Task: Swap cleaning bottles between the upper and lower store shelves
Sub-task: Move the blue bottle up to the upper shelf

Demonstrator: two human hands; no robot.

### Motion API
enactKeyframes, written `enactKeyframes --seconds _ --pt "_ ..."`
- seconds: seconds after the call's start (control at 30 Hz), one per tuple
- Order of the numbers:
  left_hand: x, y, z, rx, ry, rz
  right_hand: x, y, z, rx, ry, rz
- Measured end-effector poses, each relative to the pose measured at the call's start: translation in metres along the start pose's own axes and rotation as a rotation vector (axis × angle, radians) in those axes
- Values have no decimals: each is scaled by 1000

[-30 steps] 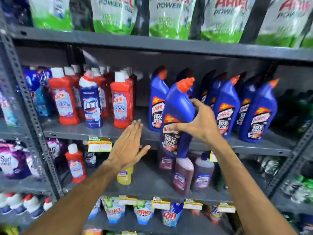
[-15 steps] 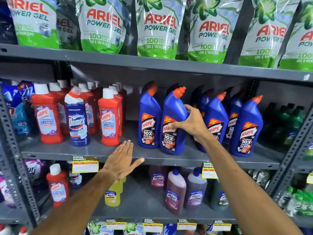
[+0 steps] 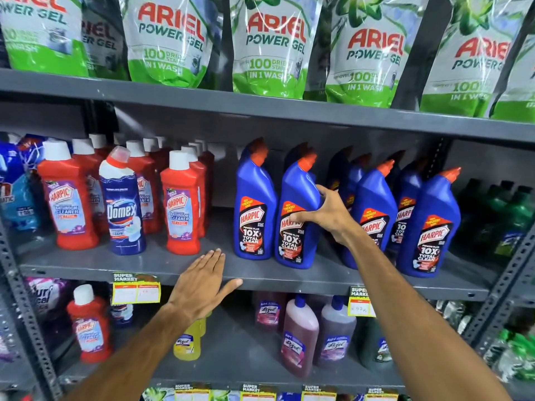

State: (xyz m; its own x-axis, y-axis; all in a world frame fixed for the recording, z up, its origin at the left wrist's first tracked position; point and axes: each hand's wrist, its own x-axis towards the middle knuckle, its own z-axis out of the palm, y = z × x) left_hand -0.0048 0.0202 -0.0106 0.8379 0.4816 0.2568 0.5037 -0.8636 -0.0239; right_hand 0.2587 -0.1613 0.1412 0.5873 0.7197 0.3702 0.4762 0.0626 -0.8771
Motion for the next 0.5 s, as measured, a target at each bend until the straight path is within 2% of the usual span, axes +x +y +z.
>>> enactKeyframes --seconds 0.13,0.33,0.5 --pt "0 -1 1 -3 6 -1 -2 10 3 53 1 17" --pt "0 -1 3 -8 24 -6 -35 63 24 98 158 100" --pt "1 -1 4 -19 22 -8 -52 95 34 129 202 88"
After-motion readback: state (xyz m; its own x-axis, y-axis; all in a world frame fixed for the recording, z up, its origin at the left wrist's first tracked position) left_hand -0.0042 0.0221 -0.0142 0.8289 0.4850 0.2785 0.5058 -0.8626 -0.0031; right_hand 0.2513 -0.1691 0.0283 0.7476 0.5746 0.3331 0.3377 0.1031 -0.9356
